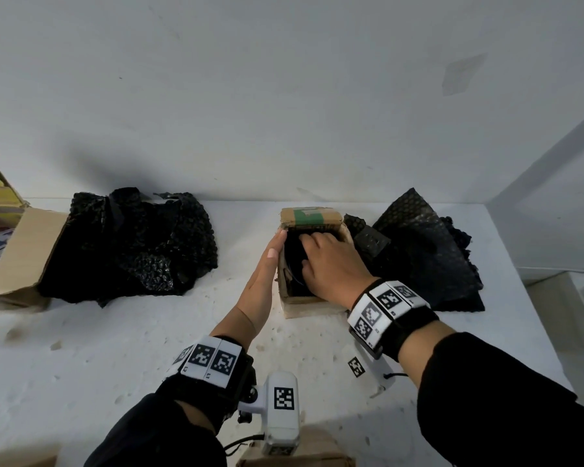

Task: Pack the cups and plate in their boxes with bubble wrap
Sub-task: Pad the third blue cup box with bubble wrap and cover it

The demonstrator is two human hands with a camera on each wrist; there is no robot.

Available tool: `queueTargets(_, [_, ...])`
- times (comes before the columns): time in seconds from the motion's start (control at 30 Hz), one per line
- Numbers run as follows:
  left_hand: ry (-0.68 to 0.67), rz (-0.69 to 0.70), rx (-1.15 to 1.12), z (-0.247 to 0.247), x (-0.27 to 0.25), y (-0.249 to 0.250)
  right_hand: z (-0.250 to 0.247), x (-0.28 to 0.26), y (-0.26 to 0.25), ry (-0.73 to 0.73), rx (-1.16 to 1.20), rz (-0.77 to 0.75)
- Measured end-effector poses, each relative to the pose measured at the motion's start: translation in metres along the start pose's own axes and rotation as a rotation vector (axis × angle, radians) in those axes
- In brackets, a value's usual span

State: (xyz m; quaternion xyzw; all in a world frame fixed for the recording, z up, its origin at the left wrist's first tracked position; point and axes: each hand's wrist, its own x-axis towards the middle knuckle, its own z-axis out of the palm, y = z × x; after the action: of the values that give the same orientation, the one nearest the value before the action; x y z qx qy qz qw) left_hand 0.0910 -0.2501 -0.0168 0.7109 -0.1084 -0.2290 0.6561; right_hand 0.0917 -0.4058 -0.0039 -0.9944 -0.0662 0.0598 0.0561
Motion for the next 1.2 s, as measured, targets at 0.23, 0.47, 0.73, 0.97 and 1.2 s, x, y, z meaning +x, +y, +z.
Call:
queueTargets(0.23, [-0.006, -0.042, -0.024, 0.000, 0.007, 0.003, -0.011, 0.035, -0.017, -0.336, 0.031, 0.189])
queueTargets(0.47, [0.002, -0.020, -0.016, 0.000, 0.000, 0.003, -0.005, 0.003, -0.007, 0.054, 0.106, 0.084])
queueTargets(0.73, [0.001, 0.017, -0.046, 0.002, 0.001, -0.004, 0.006, -0.007, -0.012, -0.189, 0.059, -0.075])
queueTargets(0.97, [0.012, -0.046, -0.033, -0.002, 0.011, -0.008, 0.002, 0.023, -0.025, -0.208, -0.035, -0.033])
queueTargets(1.2, [0.005, 0.009, 0.042, -0.001, -0.001, 0.001, -0.007, 0.013, -0.013, -0.167, 0.056, -0.111])
